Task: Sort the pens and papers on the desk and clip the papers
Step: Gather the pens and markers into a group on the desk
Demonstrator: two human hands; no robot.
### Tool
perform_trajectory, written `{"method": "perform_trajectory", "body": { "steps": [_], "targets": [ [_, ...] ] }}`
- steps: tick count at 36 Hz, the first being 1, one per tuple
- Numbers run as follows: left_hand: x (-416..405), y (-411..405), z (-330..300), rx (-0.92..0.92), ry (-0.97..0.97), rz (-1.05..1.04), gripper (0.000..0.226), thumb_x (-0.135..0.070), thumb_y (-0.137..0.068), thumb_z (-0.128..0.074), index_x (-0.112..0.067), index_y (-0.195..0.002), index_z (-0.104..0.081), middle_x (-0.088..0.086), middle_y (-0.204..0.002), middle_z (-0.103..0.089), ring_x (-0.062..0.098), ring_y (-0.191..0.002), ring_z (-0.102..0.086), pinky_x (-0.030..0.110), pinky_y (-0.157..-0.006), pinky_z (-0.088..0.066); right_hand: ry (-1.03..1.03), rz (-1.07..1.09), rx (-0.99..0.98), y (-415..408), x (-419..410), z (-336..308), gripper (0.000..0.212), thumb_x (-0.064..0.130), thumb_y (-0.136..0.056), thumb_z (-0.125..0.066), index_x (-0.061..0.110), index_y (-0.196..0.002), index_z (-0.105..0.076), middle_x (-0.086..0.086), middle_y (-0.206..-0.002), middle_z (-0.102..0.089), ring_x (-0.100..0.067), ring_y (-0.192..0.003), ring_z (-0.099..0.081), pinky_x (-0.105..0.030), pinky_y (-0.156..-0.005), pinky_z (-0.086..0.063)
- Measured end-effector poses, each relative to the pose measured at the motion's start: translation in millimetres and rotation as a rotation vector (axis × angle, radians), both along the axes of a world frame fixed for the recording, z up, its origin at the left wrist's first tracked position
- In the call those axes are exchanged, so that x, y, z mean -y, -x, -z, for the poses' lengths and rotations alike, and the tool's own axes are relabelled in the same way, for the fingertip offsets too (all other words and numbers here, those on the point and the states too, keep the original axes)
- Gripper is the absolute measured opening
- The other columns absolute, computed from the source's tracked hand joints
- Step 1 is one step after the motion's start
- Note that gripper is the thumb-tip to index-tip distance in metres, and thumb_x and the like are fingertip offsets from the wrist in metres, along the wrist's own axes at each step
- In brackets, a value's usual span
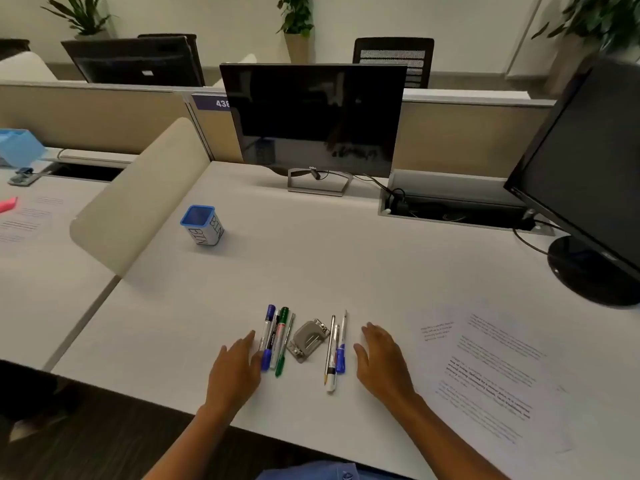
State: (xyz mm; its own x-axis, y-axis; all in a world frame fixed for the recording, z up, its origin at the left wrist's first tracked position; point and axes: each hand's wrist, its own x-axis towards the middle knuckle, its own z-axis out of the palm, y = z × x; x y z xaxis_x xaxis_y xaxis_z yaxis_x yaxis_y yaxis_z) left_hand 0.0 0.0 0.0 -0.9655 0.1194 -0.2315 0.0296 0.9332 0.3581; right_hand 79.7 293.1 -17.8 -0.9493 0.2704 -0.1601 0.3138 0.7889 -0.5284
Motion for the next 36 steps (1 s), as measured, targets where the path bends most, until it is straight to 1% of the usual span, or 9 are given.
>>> {"method": "perform_trajectory", "body": {
  "steps": [3, 5, 9, 14, 23, 27, 30, 33, 36],
  "targets": [
    [-0.5, 7.3, -5.7, -0.097, -0.077, -0.045, 0.048, -0.032, -0.104, -0.057, -0.023, -0.15, -0.053, -0.004, -0.122, -0.077, 0.019, -0.107, -0.073, 0.03, -0.088, -0.057, 0.174, 0.097, -0.053, 8.8, 5.3, -5.2, 0.049, 0.034, -0.099, -0.066, 0.015, -0.143, -0.057, -0.006, -0.139, -0.059, -0.019, -0.124, -0.061, -0.022, -0.099, -0.051],
    [-1.4, 11.8, -8.5, -0.093, -0.097, -0.074, 0.045, -0.029, -0.101, -0.062, -0.023, -0.146, -0.057, -0.006, -0.118, -0.078, 0.015, -0.1, -0.074, 0.028, -0.079, -0.058, 0.251, 0.121, -0.036, 14.0, 10.4, -7.3, 0.048, 0.03, -0.097, -0.07, 0.015, -0.141, -0.057, -0.003, -0.135, -0.06, -0.016, -0.123, -0.06, -0.018, -0.095, -0.048],
    [-3.9, 20.2, -5.7, -0.035, -0.153, -0.12, 0.037, -0.031, -0.099, -0.066, -0.023, -0.136, -0.063, -0.008, -0.11, -0.077, 0.006, -0.084, -0.067, 0.022, -0.069, -0.052, 0.305, 0.099, -0.014, 21.2, 15.4, -3.7, 0.05, 0.025, -0.094, -0.075, 0.015, -0.139, -0.057, 0.001, -0.13, -0.06, -0.015, -0.122, -0.057, -0.022, -0.098, -0.05],
    [-8.0, 34.4, 6.3, 0.006, -0.196, -0.113, 0.041, -0.037, -0.098, -0.068, -0.022, -0.136, -0.062, -0.008, -0.109, -0.07, 0.01, -0.088, -0.068, 0.025, -0.074, -0.053, 0.278, 0.13, -0.008, 28.1, 20.1, 0.0, 0.055, 0.029, -0.09, -0.079, 0.015, -0.138, -0.058, 0.001, -0.127, -0.058, -0.013, -0.114, -0.058, -0.018, -0.092, -0.05],
    [-7.9, 69.2, 18.0, 0.045, -0.257, -0.042, 0.044, -0.034, -0.096, -0.07, -0.021, -0.137, -0.061, -0.013, -0.104, -0.062, 0.008, -0.09, -0.061, 0.021, -0.074, -0.044, 0.192, 0.221, 0.021, 41.5, 26.5, 3.6, 0.057, 0.026, -0.088, -0.082, 0.015, -0.138, -0.058, -0.001, -0.129, -0.055, -0.015, -0.117, -0.058, -0.024, -0.096, -0.056],
    [-22.5, 73.2, 9.5, 0.028, -0.307, -0.018, 0.043, -0.032, -0.095, -0.072, -0.023, -0.136, -0.061, -0.014, -0.105, -0.06, 0.001, -0.079, -0.058, 0.009, -0.063, -0.037, 0.175, 0.249, 0.022, 38.6, 13.6, -3.7, 0.053, 0.025, -0.089, -0.081, 0.015, -0.136, -0.06, -0.001, -0.126, -0.055, -0.018, -0.116, -0.057, -0.028, -0.096, -0.055],
    [7.6, 87.3, 24.0, 0.108, -0.301, 0.038, 0.043, -0.031, -0.094, -0.074, -0.024, -0.135, -0.061, -0.013, -0.106, -0.06, 0.005, -0.087, -0.06, 0.013, -0.068, -0.039, 0.153, 0.305, 0.056, 40.2, 45.5, 3.0, 0.05, 0.024, -0.089, -0.08, 0.014, -0.135, -0.061, -0.002, -0.125, -0.055, -0.02, -0.116, -0.058, -0.024, -0.09, -0.053],
    [2.0, 86.8, 20.3, 0.113, -0.316, 0.057, 0.042, -0.028, -0.093, -0.075, -0.025, -0.133, -0.062, -0.012, -0.105, -0.061, 0.007, -0.09, -0.059, 0.012, -0.066, -0.037, 0.115, 0.319, 0.061, 37.4, 40.3, 0.7, 0.048, 0.025, -0.089, -0.079, 0.014, -0.133, -0.062, -0.002, -0.122, -0.055, -0.016, -0.106, -0.058, -0.013, -0.068, -0.051],
    [2.1, 91.1, 19.6, 0.122, -0.322, 0.057, 0.045, -0.027, -0.091, -0.077, -0.024, -0.133, -0.061, -0.011, -0.103, -0.061, 0.008, -0.09, -0.058, 0.014, -0.066, -0.037, 0.049, 0.317, 0.097, 40.7, 43.0, -2.9, 0.041, 0.025, -0.09, -0.078, 0.013, -0.127, -0.065, -0.003, -0.122, -0.058, -0.019, -0.104, -0.062, -0.018, -0.075, -0.049]
  ]
}}
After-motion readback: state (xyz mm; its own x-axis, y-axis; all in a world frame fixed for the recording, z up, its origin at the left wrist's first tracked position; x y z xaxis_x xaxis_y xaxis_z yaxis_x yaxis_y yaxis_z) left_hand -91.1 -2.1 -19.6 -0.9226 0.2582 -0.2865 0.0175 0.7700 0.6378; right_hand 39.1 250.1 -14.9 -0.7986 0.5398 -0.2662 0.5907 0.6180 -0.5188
